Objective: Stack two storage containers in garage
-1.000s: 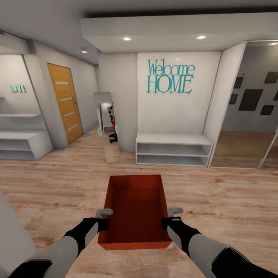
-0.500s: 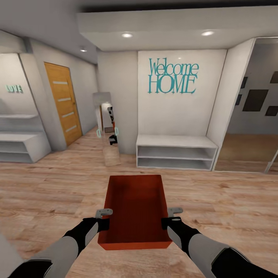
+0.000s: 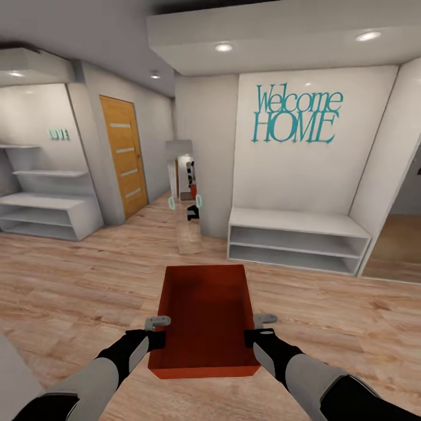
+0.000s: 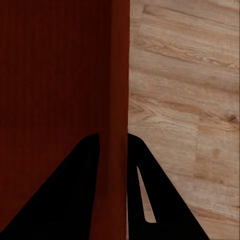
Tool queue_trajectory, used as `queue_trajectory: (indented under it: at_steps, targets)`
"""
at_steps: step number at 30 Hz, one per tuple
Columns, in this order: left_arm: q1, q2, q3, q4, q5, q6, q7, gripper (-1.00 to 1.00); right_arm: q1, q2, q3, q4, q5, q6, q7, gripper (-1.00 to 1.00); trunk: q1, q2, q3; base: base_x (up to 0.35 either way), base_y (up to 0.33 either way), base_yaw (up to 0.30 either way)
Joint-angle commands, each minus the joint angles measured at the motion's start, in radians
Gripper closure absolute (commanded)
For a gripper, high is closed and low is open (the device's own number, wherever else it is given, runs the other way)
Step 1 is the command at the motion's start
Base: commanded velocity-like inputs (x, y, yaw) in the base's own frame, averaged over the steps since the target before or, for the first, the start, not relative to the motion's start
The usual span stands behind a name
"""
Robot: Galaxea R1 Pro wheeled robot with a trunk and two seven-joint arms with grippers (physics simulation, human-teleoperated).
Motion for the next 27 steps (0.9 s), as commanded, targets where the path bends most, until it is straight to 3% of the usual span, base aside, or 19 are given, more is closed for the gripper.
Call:
queue_trajectory:
  at_steps: [1,27]
  targets:
    - [-0.001,-0.001,0.008,-0.004,-0.022,0.006,0.012,1.00,0.000,0.001,0.033,-0.003,-0.026,0.007,0.002,1.00,0.001,-0.002,-0.002,0.322,0.000,0.269]
    - [-0.001,-0.001,0.008,-0.004,-0.022,0.006,0.011,1.00,0.000,0.001,0.033,-0.003,-0.026,0.007,0.002,1.00,0.001,-0.002,-0.002,0.323,0.000,0.265]
